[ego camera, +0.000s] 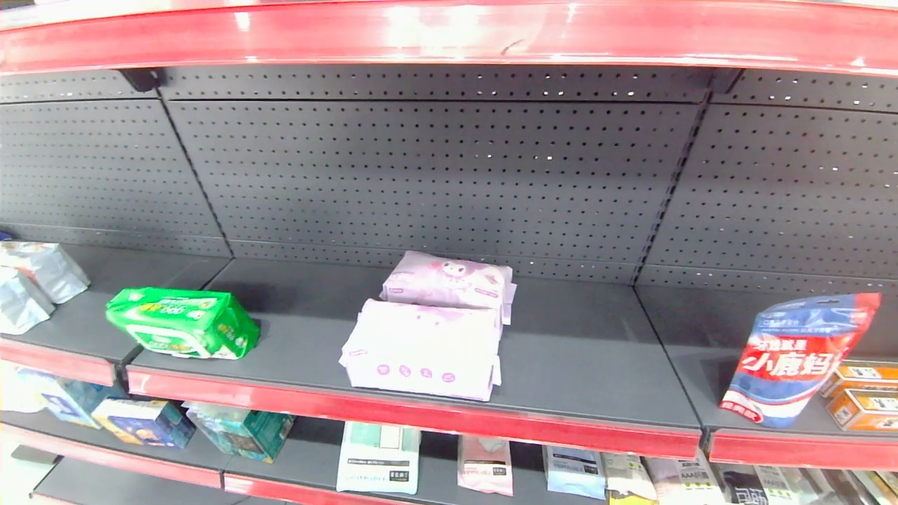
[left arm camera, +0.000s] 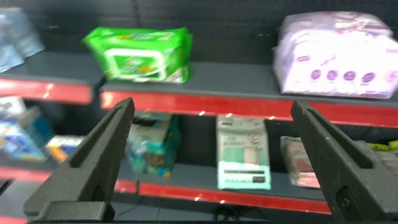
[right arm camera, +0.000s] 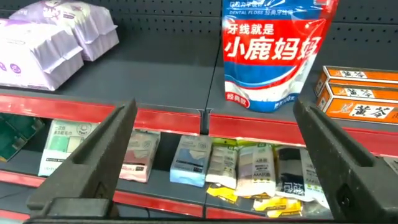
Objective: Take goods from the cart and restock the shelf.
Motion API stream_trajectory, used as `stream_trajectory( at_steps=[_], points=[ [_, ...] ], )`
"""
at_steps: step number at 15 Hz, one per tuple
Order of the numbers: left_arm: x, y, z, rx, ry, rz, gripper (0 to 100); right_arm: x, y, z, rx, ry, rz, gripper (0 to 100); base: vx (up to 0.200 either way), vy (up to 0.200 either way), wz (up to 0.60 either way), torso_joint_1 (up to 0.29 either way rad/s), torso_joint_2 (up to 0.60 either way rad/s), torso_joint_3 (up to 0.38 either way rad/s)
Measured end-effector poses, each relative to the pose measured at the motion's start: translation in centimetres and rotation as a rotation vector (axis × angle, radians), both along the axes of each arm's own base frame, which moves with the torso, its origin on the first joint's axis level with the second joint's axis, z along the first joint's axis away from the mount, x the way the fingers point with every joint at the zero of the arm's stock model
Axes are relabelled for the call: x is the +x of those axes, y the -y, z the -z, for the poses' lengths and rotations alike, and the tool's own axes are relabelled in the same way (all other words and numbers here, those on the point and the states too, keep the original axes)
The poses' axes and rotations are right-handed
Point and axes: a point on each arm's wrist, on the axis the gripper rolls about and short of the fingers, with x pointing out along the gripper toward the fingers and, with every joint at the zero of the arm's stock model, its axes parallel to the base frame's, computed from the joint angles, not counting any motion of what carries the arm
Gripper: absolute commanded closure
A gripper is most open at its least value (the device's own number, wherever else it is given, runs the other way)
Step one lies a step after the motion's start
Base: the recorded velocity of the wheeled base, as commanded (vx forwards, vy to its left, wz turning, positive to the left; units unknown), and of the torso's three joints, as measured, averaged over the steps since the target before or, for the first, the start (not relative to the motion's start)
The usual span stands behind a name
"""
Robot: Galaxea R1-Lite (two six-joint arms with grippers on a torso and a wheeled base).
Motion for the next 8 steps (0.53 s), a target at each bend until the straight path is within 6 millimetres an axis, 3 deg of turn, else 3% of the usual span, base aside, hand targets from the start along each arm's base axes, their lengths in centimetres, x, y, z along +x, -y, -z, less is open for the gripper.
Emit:
stream_trajectory(
  at_steps=[5, 8],
  points=[
    [0.0, 0.0, 0.0, 0.0, 0.0, 0.0, 0, 0.0, 0.0, 0.0, -0.002, 0.0, 0.001, 0, 0.0, 0.0, -0.6, 0.006, 0.0, 0.003],
    [0.0, 0.0, 0.03, -0.001, -0.002, 0.0, 0, 0.0, 0.0, -0.01, 0.0, 0.001, 0.001, 0, 0.0, 0.0, 0.0, 0.0, 0.0, 0.0]
  ],
)
